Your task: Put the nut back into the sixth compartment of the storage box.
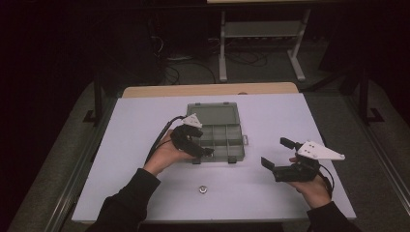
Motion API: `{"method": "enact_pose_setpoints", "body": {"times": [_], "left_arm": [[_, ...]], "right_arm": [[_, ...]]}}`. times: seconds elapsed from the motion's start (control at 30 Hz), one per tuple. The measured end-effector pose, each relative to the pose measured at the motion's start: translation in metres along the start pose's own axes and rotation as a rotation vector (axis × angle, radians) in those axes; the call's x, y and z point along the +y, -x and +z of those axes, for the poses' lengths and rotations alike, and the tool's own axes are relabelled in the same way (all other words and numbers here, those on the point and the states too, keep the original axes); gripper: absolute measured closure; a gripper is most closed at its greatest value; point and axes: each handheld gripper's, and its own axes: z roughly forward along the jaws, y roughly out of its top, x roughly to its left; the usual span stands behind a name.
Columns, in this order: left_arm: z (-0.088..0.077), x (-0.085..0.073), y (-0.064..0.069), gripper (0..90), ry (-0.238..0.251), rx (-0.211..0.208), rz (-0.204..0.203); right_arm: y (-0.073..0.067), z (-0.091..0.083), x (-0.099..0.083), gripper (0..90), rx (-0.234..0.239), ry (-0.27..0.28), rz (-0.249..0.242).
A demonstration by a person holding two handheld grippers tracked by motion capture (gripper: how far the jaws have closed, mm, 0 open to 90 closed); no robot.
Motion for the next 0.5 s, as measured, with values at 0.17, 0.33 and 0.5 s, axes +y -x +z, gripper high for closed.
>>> {"method": "enact_pose_setpoints", "body": {"times": [0.17, 0.33, 0.5], "left_arm": [[-0.005, 0.0, 0.006, 1.2, -0.001, -0.014, 0.015], [-0.012, -0.002, 0.015, 1.2, 0.012, -0.033, 0.025], [-0.022, -0.007, 0.025, 0.0, 0.022, -0.024, 0.04]], "right_arm": [[0.0, -0.001, 0.0, 1.0, -0.002, 0.001, 0.0], [0.0, -0.001, 0.0, 1.0, -0.005, 0.004, 0.005], [0.0, -0.001, 0.0, 1.0, -0.006, 0.005, 0.005]]}}
